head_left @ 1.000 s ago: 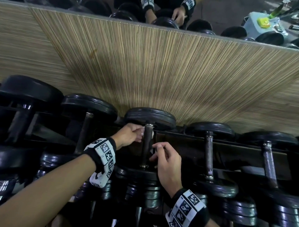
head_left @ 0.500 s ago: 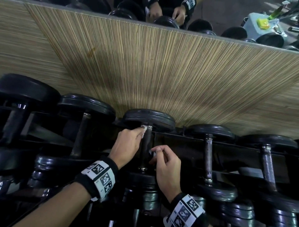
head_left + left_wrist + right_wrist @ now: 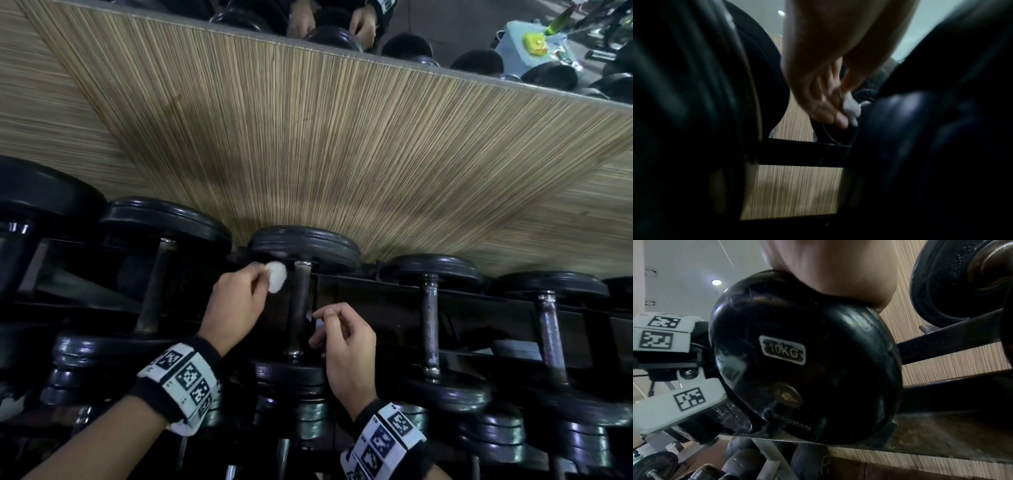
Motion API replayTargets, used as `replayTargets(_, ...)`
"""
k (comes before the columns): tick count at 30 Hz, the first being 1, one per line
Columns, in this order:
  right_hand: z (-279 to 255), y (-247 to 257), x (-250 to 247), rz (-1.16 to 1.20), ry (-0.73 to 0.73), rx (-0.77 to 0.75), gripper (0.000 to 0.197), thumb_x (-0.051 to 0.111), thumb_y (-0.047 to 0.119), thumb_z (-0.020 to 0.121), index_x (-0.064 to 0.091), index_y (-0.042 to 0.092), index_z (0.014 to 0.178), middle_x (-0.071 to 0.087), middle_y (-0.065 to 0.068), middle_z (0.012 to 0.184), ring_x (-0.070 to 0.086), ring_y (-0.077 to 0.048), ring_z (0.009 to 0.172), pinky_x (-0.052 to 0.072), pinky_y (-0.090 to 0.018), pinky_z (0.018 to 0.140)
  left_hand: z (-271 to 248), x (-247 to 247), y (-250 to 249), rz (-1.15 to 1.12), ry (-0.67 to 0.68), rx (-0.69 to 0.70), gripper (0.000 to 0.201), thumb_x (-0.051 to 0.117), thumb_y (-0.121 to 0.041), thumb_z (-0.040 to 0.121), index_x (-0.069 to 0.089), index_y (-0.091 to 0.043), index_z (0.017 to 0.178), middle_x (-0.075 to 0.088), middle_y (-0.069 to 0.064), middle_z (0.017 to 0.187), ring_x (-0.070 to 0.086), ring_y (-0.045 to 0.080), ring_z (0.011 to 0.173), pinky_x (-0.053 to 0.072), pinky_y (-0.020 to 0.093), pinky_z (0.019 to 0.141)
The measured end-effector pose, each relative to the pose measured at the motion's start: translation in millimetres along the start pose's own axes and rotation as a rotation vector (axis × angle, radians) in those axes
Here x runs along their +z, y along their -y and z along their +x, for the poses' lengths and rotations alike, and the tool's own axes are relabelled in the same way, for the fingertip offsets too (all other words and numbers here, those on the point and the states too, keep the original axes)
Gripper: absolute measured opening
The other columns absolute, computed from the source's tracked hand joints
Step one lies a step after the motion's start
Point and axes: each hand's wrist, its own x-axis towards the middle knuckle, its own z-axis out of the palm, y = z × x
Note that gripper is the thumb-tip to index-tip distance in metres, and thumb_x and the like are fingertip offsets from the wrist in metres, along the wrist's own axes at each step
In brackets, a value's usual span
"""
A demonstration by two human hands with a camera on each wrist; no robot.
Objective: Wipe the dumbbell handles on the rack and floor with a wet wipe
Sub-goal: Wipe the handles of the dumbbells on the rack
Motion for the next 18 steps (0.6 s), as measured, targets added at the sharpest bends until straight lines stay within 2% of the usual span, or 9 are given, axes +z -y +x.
replayTargets(2,0,1,0,0.009,0.008,0.003,0.026,0.052,0.015,0.102,0.069,0.019,0.082,0.067,-0.010,0.060,0.063,-0.033,0.061,0.045,-0.037,0.052,10,8,7,0.110,0.151,-0.080,0.025,0.051,-0.034,0.097,0.071,-0.018,0.097,0.073,0.012,0.085,0.070,0.035,0.085,0.056,0.044,0.076)
replayTargets(3,0,2,0,0.010,0.011,0.002,0.027,0.052,0.014,0.102,0.069,0.019,0.082,0.067,-0.010,0.060,0.063,-0.033,0.061,0.045,-0.036,0.052,14,13,5,0.068,0.194,-0.071,0.020,0.055,-0.025,0.098,0.071,-0.016,0.090,0.073,0.011,0.083,0.070,0.033,0.084,0.055,0.041,0.077)
replayTargets(5,0,2,0,0.009,0.009,-0.004,0.027,0.052,0.015,0.101,0.069,0.019,0.082,0.066,-0.010,0.060,0.063,-0.033,0.060,0.045,-0.038,0.052,17,22,-4,-0.047,0.247,-0.011,0.023,0.055,-0.011,0.099,0.071,-0.016,0.082,0.069,0.001,0.076,0.067,0.019,0.074,0.053,0.032,0.074)
replayTargets(7,-1,2,0,0.013,0.009,-0.019,0.026,0.052,0.020,0.101,0.069,0.021,0.081,0.066,-0.009,0.060,0.061,-0.037,0.060,0.045,-0.043,0.050,16,25,-13,-0.143,0.255,-0.028,0.024,0.052,-0.006,0.100,0.074,-0.011,0.093,0.068,0.002,0.077,0.061,0.011,0.071,0.052,0.028,0.070)
replayTargets(9,-2,3,0,0.017,0.011,-0.029,0.025,0.051,0.028,0.096,0.069,0.021,0.080,0.066,-0.009,0.059,0.059,-0.038,0.059,0.045,-0.046,0.050,18,24,-16,-0.259,0.217,-0.062,0.025,0.051,-0.009,0.101,0.072,-0.003,0.091,0.066,0.010,0.074,0.059,0.010,0.067,0.054,0.030,0.066)
replayTargets(11,-2,4,0,0.032,0.011,-0.034,0.025,0.050,0.030,0.093,0.069,0.020,0.079,0.065,-0.009,0.058,0.059,-0.037,0.059,0.045,-0.047,0.051,20,19,-18,-0.273,0.167,-0.035,0.033,0.052,-0.017,0.102,0.067,0.000,0.079,0.062,0.006,0.067,0.058,0.008,0.061,0.056,0.031,0.067)
replayTargets(13,-3,5,0,0.034,0.014,-0.046,0.025,0.051,0.029,0.094,0.069,0.020,0.080,0.064,-0.008,0.058,0.058,-0.037,0.058,0.045,-0.048,0.052,17,14,-20,-0.208,0.119,0.030,0.035,0.052,-0.022,0.102,0.066,-0.002,0.076,0.065,0.002,0.066,0.062,0.011,0.060,0.057,0.034,0.069)
replayTargets(15,-2,3,-1,0.028,0.008,-0.067,0.024,0.052,0.023,0.097,0.069,0.020,0.079,0.064,-0.008,0.059,0.057,-0.037,0.057,0.045,-0.048,0.052,10,9,-25,-0.159,0.043,0.110,0.032,0.053,-0.027,0.101,0.072,-0.007,0.086,0.072,0.003,0.075,0.068,0.013,0.068,0.057,0.036,0.072)
replayTargets(18,-1,-2,0,0.012,0.000,-0.094,0.023,0.052,0.023,0.094,0.068,0.022,0.077,0.065,-0.010,0.066,0.059,-0.034,0.060,0.047,-0.048,0.055,-2,1,-45,-0.139,0.008,0.187,0.022,0.057,-0.025,0.100,0.075,-0.017,0.111,0.077,-0.005,0.097,0.070,0.004,0.089,0.054,0.025,0.087)
